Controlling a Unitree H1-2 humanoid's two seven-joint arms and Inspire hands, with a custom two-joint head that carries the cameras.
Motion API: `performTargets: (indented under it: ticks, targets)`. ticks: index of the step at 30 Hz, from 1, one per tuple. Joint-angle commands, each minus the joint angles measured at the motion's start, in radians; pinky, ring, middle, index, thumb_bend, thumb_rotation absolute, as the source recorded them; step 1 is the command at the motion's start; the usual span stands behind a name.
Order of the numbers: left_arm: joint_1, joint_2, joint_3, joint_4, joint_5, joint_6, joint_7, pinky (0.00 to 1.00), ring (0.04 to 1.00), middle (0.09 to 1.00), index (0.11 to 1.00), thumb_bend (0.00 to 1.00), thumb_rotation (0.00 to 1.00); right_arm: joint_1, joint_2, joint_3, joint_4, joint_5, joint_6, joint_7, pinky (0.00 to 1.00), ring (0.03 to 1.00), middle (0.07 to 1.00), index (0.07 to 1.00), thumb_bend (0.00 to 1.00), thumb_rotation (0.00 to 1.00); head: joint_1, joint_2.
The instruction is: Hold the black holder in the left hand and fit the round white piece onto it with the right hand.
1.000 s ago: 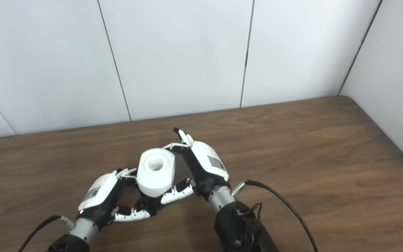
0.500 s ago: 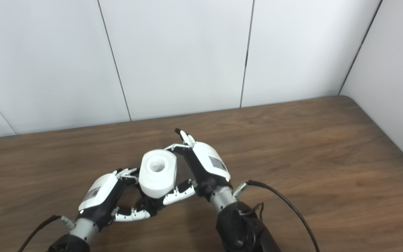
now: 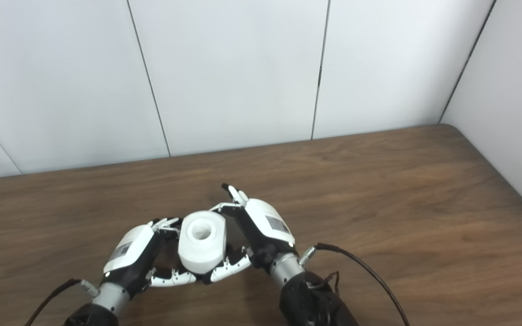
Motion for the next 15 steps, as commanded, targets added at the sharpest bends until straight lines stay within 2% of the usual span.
performTargets:
  ticks: [1, 15]
  targets:
    - [-0.005, -0.007, -0.012, -0.016, 0.017, -0.008, -0.001, 1.00, 0.929, 0.893, 0.481, 0.52, 0.04, -0.016, 0.000, 0.002, -0.011, -0.010, -0.035, -0.008, 1.00, 1.000, 1.000, 0.478, 0.52, 0.13, -0.001, 0.001]
    - [0.001, -0.013, -0.010, -0.011, 0.018, -0.019, 0.008, 1.00, 0.925, 0.891, 0.481, 0.52, 0.04, -0.004, -0.010, 0.011, 0.000, -0.040, -0.051, -0.013, 1.00, 1.000, 1.000, 0.478, 0.51, 0.14, 0.001, -0.003]
